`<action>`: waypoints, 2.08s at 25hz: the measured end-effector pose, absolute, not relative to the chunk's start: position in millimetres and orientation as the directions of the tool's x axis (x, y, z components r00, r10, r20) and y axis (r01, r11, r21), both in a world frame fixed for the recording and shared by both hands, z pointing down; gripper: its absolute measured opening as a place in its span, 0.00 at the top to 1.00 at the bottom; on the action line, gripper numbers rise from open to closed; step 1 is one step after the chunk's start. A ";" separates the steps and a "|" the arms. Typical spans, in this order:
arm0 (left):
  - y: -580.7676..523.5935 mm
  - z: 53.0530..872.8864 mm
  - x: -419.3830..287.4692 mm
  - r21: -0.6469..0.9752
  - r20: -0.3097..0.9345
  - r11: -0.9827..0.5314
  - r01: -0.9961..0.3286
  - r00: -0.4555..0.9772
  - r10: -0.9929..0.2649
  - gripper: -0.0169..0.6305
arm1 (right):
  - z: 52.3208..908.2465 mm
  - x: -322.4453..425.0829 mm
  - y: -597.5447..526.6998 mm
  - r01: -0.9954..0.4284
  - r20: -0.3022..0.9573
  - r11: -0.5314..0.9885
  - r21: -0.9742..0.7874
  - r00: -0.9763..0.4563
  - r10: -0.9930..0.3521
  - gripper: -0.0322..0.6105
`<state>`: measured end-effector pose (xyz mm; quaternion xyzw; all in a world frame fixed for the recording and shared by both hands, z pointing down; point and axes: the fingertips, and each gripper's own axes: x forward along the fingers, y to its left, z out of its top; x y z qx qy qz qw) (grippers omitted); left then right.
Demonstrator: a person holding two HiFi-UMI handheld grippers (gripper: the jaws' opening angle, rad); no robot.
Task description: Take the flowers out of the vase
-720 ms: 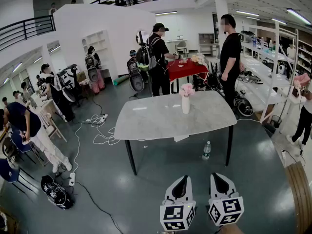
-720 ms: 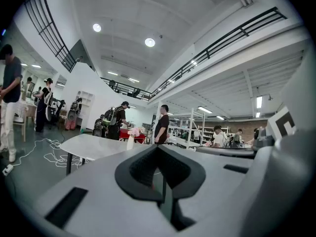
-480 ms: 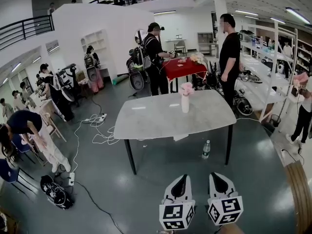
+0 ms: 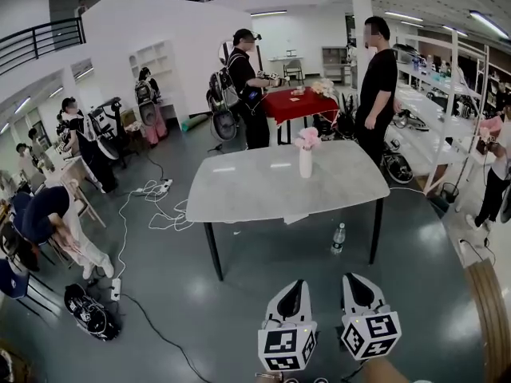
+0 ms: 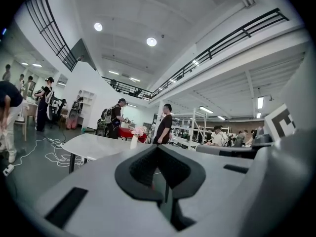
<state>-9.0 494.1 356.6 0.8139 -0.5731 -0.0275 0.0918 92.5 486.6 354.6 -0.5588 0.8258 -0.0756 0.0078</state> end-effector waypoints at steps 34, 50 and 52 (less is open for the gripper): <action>285.3 358.3 8.5 0.157 0.063 -0.352 -0.923 0.365 -0.929 0.97 | 359.3 119.3 279.7 -0.946 0.104 0.304 -0.109 -0.315 -0.943 0.92; 196.0 375.3 38.0 0.145 0.115 -0.310 -0.940 0.327 -0.938 0.97 | 383.3 144.9 186.8 -0.922 0.177 0.363 -0.137 -0.383 -0.906 0.92; 189.6 376.8 41.0 0.141 0.122 -0.304 -0.942 0.321 -0.939 0.97 | 384.0 147.4 179.0 -0.918 0.178 0.369 -0.143 -0.391 -0.903 0.92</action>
